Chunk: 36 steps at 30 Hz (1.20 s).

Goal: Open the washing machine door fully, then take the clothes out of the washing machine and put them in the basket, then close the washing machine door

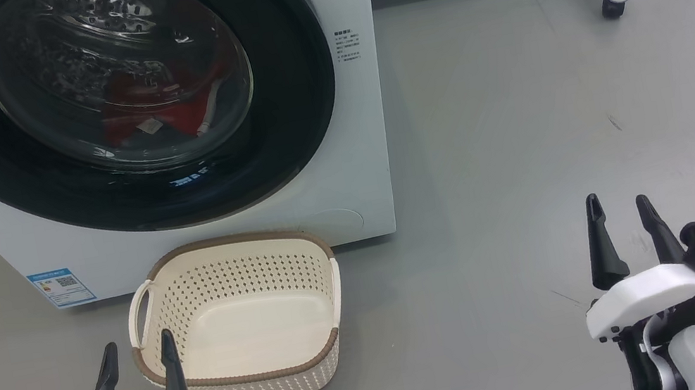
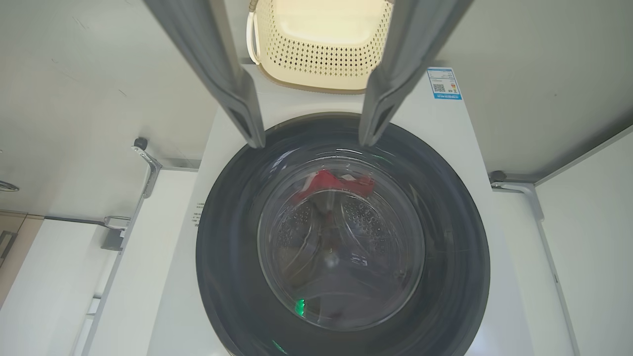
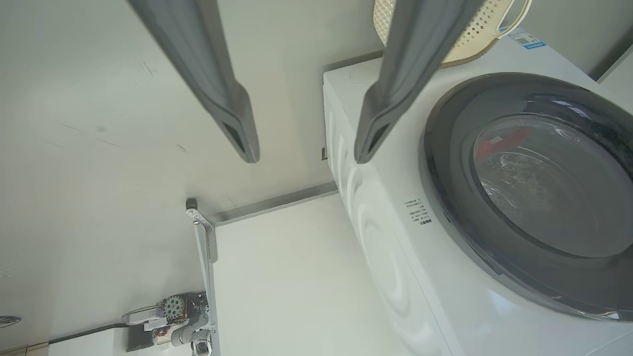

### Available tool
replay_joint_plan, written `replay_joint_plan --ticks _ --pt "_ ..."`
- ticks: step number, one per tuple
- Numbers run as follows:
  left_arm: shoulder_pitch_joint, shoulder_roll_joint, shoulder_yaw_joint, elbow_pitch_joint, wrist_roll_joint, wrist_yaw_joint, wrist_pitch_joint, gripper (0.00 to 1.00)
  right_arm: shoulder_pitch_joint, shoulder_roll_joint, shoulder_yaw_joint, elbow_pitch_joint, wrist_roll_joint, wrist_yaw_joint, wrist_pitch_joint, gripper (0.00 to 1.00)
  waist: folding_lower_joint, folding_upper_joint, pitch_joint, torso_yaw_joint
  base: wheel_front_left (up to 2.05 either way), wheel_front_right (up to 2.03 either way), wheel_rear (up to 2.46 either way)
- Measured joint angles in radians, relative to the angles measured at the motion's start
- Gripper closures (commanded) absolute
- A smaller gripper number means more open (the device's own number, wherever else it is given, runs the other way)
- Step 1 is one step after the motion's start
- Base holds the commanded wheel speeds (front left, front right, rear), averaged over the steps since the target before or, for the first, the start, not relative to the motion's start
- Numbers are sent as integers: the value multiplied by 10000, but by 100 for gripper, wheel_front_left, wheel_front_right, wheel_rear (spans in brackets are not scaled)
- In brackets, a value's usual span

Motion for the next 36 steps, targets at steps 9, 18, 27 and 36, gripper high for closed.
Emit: replay_joint_plan --ticks 9,18,27,36 --pt "1 -2 -199 391 0 117 -8 0 -8 -196 387 466 -920 -50 0 0 0 0 26 -37 0 0 0" --pt "0 -2 -332 635 -2 211 -8 0 -15 -169 370 669 -988 -121 0 0 0 0 -9 -86 0 0 0" --pt "-2 -2 -382 717 -15 259 -8 0 -28 -148 282 763 -988 -125 0 0 -1 0 -43 -111 0 0 0" --pt "-4 -2 -443 738 -17 305 -8 0 -114 -117 265 792 -988 -125 0 0 0 0 -40 -102 0 0 0"
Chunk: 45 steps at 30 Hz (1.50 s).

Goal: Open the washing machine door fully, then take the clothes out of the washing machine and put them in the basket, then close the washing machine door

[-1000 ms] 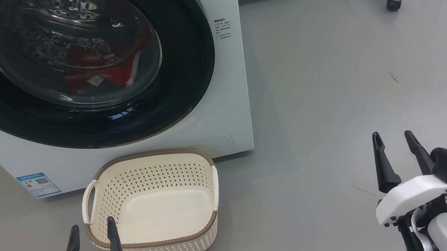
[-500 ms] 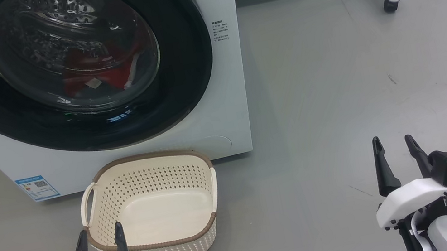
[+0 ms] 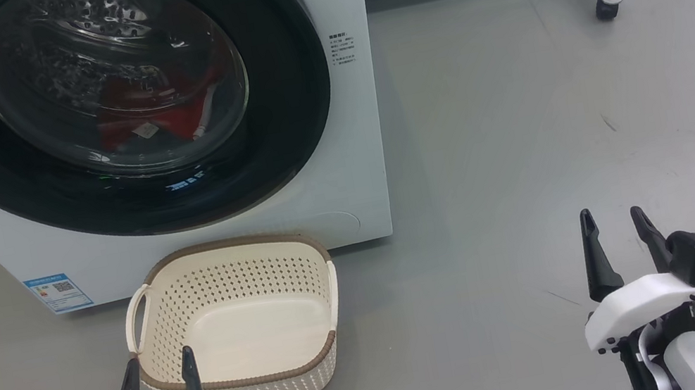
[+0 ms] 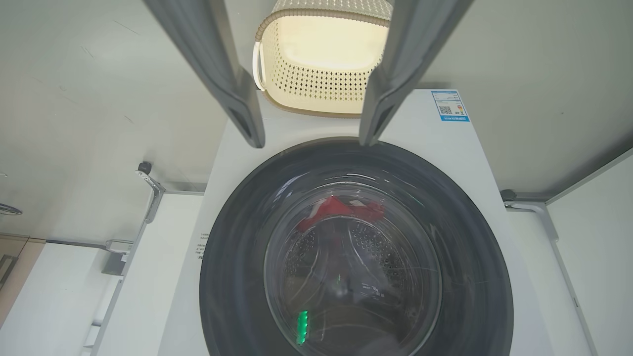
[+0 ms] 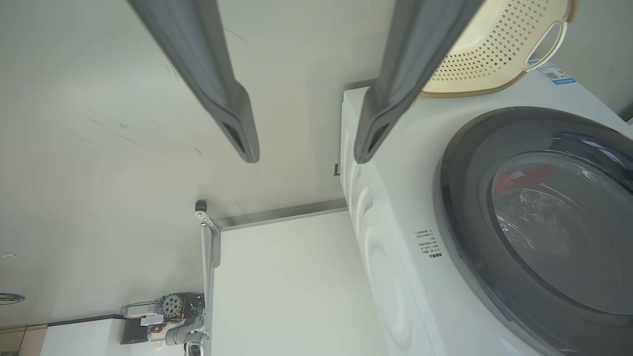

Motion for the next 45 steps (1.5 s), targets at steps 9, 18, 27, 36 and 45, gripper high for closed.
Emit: replay_joint_plan --ticks 9,18,27,36,45 --pt "-3 0 -25 21 -17 40 0 0 -17 12 -35 19 -2 -2 0 0 0 0 26 20 0 0 0" --pt "-7 0 -79 119 -25 42 0 0 -114 -56 270 209 -867 -98 0 0 0 0 63 39 0 0 0" --pt "-8 0 -134 430 -25 90 0 0 -144 -109 424 364 -1223 -176 0 0 0 0 82 47 0 0 0" --pt "-11 0 -148 583 -25 157 0 0 -199 -92 401 410 -1227 -178 0 0 0 0 96 53 0 0 0" --pt "-20 0 -190 675 -25 157 0 0 -219 -67 389 443 -1227 -178 0 0 0 0 102 70 0 0 0"
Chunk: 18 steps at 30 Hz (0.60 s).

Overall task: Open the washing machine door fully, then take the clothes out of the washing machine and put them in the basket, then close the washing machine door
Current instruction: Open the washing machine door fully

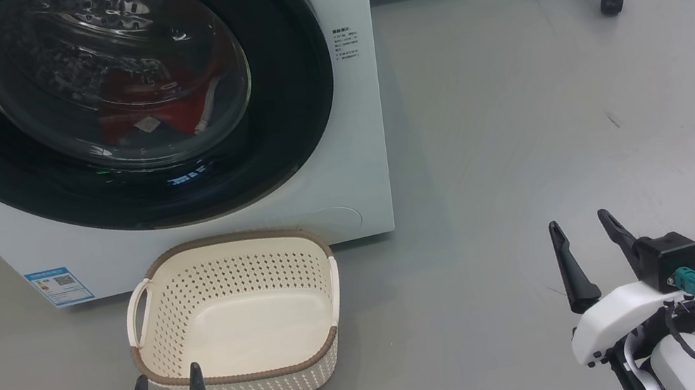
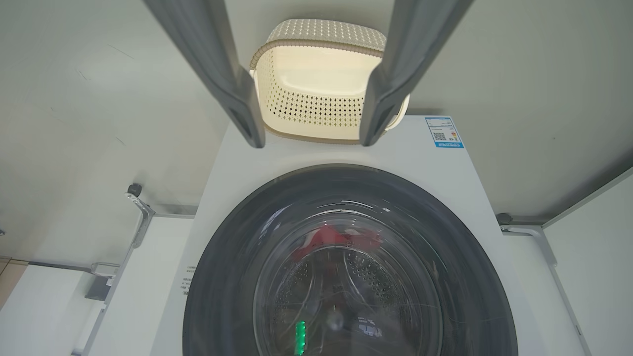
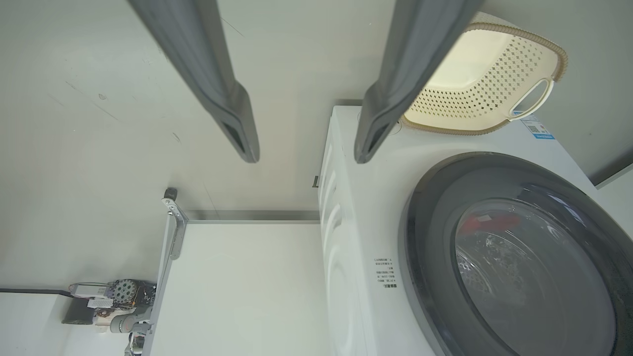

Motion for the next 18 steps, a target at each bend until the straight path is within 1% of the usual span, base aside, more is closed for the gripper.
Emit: replay_joint_plan --ticks 8,9,10,11,18 --pt "-11 0 -6 50 0 0 0 0 -3 10 -4 10 0 2 0 0 0 0 7 22 0 0 0" --pt "-12 0 -8 54 0 0 0 0 -3 12 -2 10 0 2 0 3 0 0 10 25 0 0 0" --pt "-15 0 -10 56 0 0 0 0 -3 12 -2 10 0 2 0 53 0 0 13 29 0 0 0" --pt "-20 0 -10 58 -2 0 0 0 -4 12 8 19 -2 6 0 100 0 0 16 34 0 0 0" --pt "-116 0 -173 58 -4 0 0 0 -55 21 -138 -96 0 13 0 100 0 0 160 135 0 0 0"
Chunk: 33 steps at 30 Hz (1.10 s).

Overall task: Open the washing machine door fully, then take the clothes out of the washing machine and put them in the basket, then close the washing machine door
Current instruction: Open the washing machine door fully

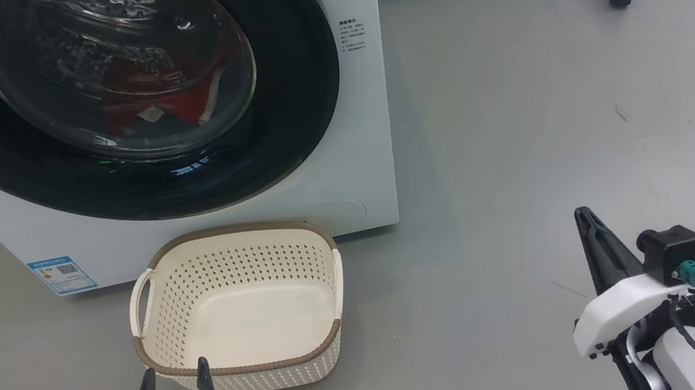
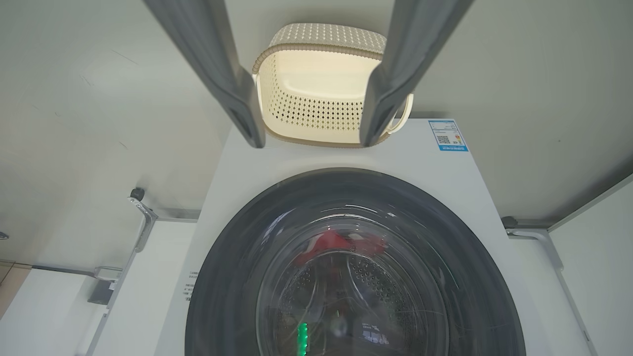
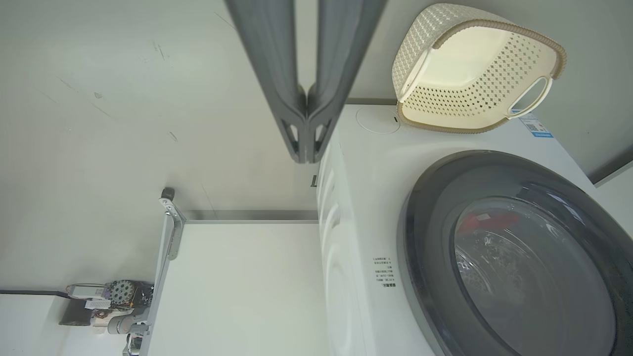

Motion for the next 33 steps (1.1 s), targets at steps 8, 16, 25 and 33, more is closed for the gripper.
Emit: replay_joint_plan --ticks 8,16,25,33 --pt "-249 0 -192 -17 0 0 0 0 -258 73 -518 -86 1043 431 0 100 0 0 353 246 0 0 0" --pt "-537 -2 -445 -31 2 0 0 0 -867 115 -1285 10 2336 794 0 100 0 0 753 616 0 0 0" --pt "-904 -2 -671 -48 -25 0 0 0 -1933 127 -2318 194 4358 1241 380 100 0 0 1246 1148 0 0 0" --pt "-1146 -8 -928 -71 -349 0 0 0 -3055 111 -3020 439 5708 1323 1223 100 0 0 1711 1624 0 0 0"
